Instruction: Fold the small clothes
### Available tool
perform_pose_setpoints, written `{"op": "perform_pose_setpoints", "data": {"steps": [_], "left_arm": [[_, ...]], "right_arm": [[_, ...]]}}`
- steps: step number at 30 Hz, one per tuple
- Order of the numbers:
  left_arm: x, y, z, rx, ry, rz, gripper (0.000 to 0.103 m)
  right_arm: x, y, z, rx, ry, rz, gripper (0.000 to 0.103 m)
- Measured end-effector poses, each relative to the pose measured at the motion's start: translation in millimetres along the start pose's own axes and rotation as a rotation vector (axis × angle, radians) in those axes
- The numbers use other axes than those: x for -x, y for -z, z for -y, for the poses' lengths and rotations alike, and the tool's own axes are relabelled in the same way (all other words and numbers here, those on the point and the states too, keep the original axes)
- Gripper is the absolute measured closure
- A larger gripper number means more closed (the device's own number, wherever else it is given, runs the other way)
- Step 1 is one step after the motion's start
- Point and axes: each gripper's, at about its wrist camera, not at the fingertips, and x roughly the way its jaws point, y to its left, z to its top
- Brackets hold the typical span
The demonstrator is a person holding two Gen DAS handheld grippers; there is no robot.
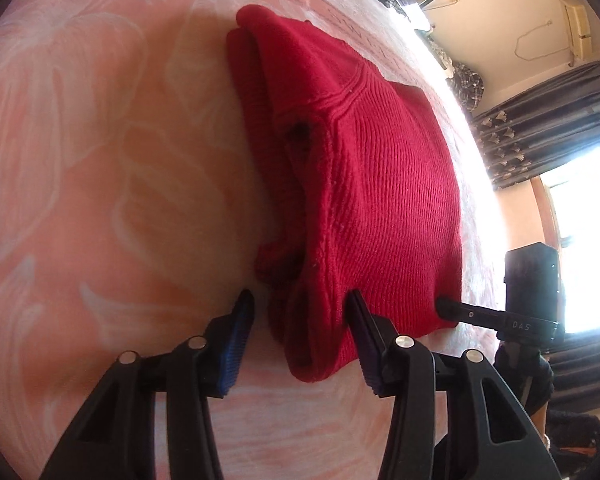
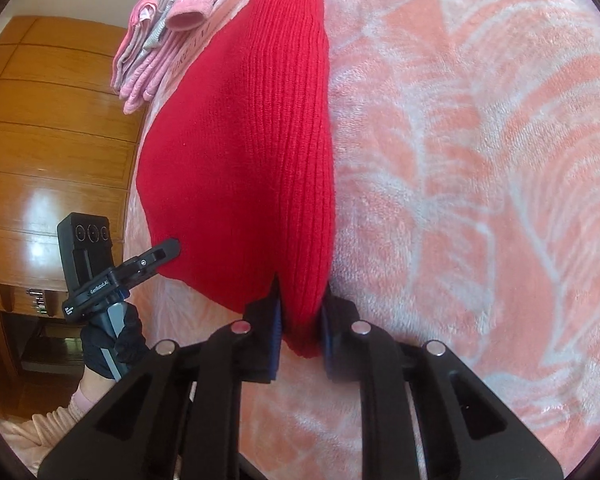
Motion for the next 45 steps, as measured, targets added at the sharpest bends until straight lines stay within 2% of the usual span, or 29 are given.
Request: {"op": "perform_pose_setpoints", "data": {"steps": [4, 6, 7, 9, 10, 12, 14, 17, 19, 23, 30, 36, 42, 45], "left_arm": [[7, 7, -4, -0.016, -0.008, 0.013, 0.054], [10, 8, -2, -0.019, -0.022, 0.017, 0.054], [13, 8, 1, -0.019, -0.029, 0.022, 0.054], [22, 15, 6, -0.023, -0.037, 0.035, 0.054], [26, 17, 9, -0.028, -0.045, 0.044, 0.054], [37, 26, 10, -0.039, -0.086, 0.068, 0.054], [48, 32, 16, -0.046, -0.134, 0.097, 0.048], [66, 40, 25, -0.046, -0.181, 0.133, 0.042], [75, 45, 33, -0.053, -0.217, 0.150, 0.032], [95, 57, 49, -0.088, -0.284, 0.195, 0.028], [128, 76, 76, -0.145, -0.429, 0.278, 0.014], [145, 83, 90, -0.134, -0.467, 0.282, 0.012], [159, 93, 101, -0.153, -0.494, 0.310, 0.012], [169, 97, 106, -0.144, -0.488, 0.322, 0.012]], "right_arm": [[2, 3, 0, -0.020, -0.004, 0.022, 0.088], [6, 5, -5, -0.005, 0.013, 0.043, 0.084], [10, 7, -9, 0.004, 0.024, 0.058, 0.078], [18, 12, -21, 0.029, 0.057, 0.093, 0.058], [24, 16, -27, 0.046, 0.082, 0.113, 0.045], [34, 23, -41, 0.090, 0.155, 0.151, 0.042], [43, 32, -55, 0.128, 0.229, 0.186, 0.031], [55, 44, -71, 0.158, 0.312, 0.240, 0.022], [61, 53, -80, 0.170, 0.377, 0.272, 0.015], [72, 69, -93, 0.194, 0.466, 0.320, 0.013], [82, 81, -116, 0.173, 0.440, 0.346, 0.009], [85, 90, -135, 0.178, 0.545, 0.375, 0.007], [92, 103, -151, 0.193, 0.555, 0.396, 0.007], [96, 109, -159, 0.197, 0.530, 0.398, 0.007]]}}
